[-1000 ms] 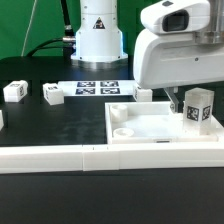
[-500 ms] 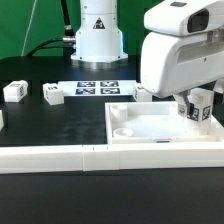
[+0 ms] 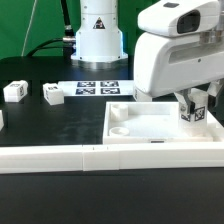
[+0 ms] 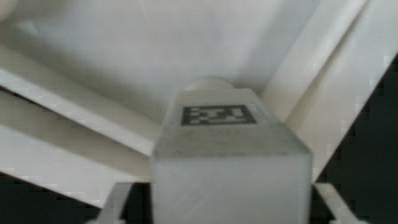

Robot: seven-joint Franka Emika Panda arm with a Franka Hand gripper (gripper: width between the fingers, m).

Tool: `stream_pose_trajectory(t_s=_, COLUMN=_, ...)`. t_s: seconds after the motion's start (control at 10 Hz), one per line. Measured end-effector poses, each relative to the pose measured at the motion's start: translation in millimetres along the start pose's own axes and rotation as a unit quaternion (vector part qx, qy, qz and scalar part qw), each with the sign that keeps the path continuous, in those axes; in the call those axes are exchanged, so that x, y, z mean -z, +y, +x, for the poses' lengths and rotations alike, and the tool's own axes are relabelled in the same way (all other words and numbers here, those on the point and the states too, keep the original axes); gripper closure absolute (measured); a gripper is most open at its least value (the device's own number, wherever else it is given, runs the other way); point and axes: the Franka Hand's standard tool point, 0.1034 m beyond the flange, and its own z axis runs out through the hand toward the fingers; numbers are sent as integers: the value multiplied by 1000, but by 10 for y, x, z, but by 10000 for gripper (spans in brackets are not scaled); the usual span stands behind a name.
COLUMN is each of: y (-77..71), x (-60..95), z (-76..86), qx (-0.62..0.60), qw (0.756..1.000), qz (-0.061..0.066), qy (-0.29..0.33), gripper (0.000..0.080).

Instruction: Assemble one leg

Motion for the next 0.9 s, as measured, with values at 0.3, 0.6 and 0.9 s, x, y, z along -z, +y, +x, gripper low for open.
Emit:
stream_pose_trajectory(t_s=0.3, y=26, x=-3, z=-7, qx=-169, qw=986, qz=2, qy=0, gripper=509)
stream_pose_trajectory(t_s=0.6, y=16, x=-7, z=1, qx=-343, qw=939, qz=6, qy=4, gripper=509)
stream_pose_trajectory(t_s=0.9, y=86, x=-3, z=-21, qx=-458, qw=889, qz=2, qy=6, gripper=505)
